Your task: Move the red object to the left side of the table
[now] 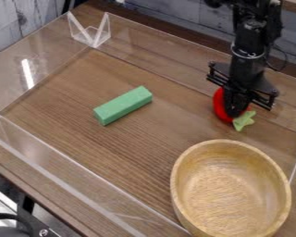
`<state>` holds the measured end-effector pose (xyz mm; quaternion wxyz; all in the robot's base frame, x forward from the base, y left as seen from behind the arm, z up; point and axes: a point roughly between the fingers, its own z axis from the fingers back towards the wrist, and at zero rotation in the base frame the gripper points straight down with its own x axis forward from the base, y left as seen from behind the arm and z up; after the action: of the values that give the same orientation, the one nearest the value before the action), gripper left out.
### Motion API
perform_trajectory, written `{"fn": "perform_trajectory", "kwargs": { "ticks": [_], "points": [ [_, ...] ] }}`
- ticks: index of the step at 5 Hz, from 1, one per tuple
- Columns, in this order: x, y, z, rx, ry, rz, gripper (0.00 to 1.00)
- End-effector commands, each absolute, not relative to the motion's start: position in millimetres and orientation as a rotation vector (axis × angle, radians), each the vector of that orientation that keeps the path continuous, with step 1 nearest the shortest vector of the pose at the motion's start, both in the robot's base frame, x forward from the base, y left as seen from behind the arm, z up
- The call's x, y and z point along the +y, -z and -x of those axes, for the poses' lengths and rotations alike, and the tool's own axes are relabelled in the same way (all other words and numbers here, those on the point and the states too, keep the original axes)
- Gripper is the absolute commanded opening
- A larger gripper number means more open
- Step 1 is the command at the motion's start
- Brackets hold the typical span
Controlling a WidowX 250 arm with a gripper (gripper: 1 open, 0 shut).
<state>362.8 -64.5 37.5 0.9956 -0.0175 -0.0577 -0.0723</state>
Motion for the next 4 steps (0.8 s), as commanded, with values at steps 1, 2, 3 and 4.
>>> {"fn": "perform_trajectory", "kwargs": {
  "ticks": [1, 2, 3, 4],
  "points": [
    [-55.8, -70.0, -371.7, -0.199, 0.121, 0.043, 0.0],
    [-53.1, -75.0, -371.2, -0.204, 0.114, 0.045, 0.0],
    [-53.3, -72.4, -372.5, -0.205, 0.111, 0.045, 0.0],
    [-55.8, -65.1, -374.4, -0.196, 0.116, 0.044, 0.0]
  ]
}}
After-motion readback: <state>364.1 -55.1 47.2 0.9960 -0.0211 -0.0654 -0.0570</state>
